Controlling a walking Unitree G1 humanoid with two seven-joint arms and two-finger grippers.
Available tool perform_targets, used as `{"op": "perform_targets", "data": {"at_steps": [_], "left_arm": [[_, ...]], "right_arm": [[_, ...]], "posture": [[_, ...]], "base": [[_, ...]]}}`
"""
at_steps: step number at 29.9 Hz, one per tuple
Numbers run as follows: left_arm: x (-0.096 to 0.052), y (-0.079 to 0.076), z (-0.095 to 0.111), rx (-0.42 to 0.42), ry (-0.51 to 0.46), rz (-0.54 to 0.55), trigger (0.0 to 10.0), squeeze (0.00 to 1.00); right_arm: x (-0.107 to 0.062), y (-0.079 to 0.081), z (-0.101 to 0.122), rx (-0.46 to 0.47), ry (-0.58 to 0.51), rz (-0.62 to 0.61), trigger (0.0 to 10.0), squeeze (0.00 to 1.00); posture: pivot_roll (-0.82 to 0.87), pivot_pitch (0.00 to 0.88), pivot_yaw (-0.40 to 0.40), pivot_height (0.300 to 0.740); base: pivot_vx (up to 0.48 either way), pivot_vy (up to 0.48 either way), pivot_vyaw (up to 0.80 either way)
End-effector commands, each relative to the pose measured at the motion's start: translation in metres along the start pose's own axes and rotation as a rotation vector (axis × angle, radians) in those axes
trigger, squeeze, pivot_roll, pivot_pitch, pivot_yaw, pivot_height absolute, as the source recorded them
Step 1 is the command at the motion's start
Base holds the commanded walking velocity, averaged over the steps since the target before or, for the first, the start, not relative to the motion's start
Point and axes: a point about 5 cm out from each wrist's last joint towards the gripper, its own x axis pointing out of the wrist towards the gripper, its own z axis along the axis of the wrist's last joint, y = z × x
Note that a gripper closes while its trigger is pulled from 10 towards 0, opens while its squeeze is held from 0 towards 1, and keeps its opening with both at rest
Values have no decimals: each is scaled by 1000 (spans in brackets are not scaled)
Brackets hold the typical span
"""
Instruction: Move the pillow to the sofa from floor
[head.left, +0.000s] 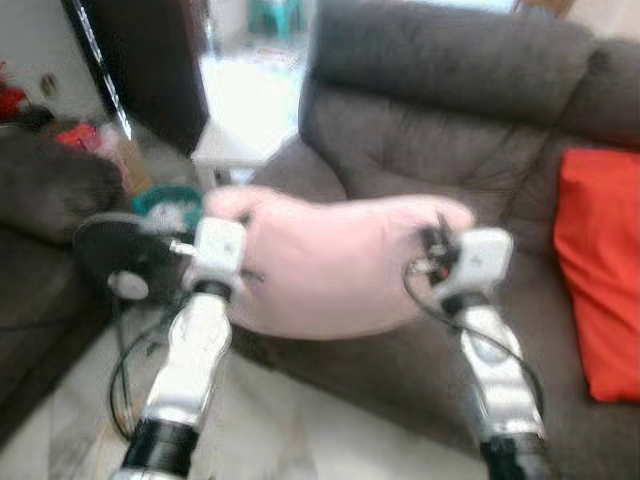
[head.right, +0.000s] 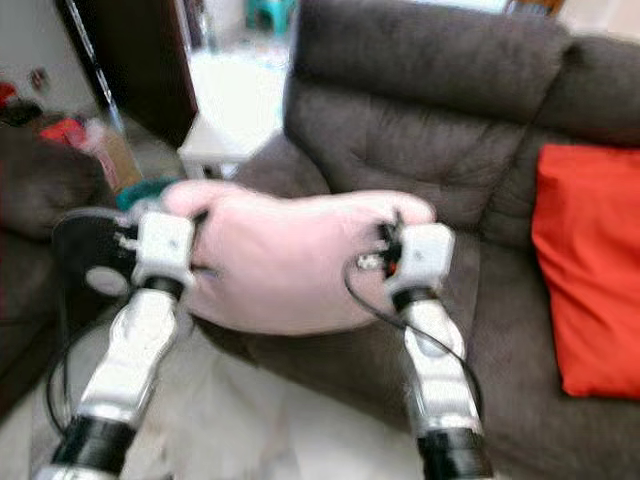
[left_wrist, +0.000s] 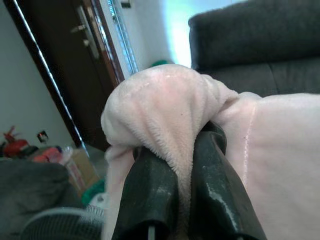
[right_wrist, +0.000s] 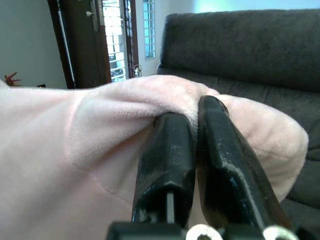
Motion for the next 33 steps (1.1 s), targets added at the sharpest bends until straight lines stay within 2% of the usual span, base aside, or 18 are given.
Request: {"op": "perform_targets", "data": {"at_steps": [1, 11, 33], "left_arm": [[4, -6, 16, -17, -68, -17, 10000, 0], [6, -5, 20, -2, -87, -25, 10000, 0], [7, -7, 19, -5, -80, -27, 10000, 0]], "right_arm": [[3, -6, 19, -11, -79, -20, 10000, 0], [7, -2, 29, -14, -111, -7, 10000, 0], [9, -2, 34, -29, -106, 9, 10000, 0]], "posture": [[147, 45, -22, 740], [148, 52, -20, 740], [145, 49, -29, 740]], "base": [[277, 0, 0], [277, 0, 0], [276, 0, 0]]}}
